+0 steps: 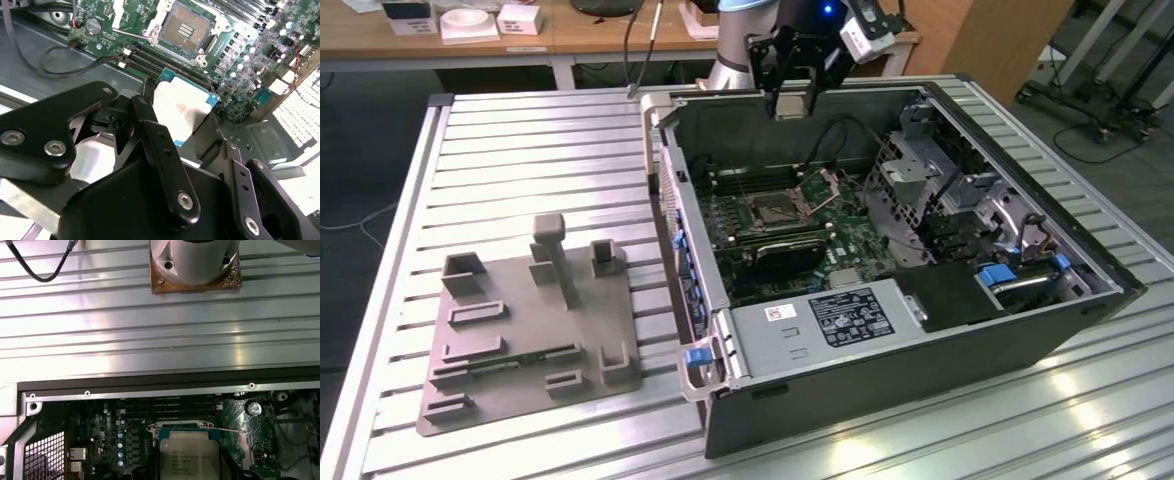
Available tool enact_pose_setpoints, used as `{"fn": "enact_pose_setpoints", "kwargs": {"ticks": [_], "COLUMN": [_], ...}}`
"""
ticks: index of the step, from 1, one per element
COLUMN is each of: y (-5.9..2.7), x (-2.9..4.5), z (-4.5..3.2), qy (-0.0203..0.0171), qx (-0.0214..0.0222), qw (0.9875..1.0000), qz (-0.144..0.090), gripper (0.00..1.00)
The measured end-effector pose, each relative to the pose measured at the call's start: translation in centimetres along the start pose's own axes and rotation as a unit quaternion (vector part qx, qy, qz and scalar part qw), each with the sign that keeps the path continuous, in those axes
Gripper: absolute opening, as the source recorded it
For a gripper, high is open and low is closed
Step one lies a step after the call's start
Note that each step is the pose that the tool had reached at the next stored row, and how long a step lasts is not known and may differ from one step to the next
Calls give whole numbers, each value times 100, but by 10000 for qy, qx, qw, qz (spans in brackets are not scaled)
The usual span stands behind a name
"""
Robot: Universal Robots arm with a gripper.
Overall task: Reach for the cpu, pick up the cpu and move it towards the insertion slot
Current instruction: 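Pick up the cpu and move it towards the insertion slot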
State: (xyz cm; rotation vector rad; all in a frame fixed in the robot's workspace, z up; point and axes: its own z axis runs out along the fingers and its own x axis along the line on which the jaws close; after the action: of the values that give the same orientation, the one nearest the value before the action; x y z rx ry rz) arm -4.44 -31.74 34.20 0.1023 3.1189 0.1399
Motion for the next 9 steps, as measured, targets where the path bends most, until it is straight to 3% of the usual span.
{"fn": "enact_pose_setpoints", "kwargs": {"ticks": [3, 9], "y": [-1, 0], "x": [1, 1], "z": [39, 41], "qy": [19, 20], "qx": [2, -11], "qw": [10000, 10000], "qz": [2, 2], "gripper": [55, 55]}}
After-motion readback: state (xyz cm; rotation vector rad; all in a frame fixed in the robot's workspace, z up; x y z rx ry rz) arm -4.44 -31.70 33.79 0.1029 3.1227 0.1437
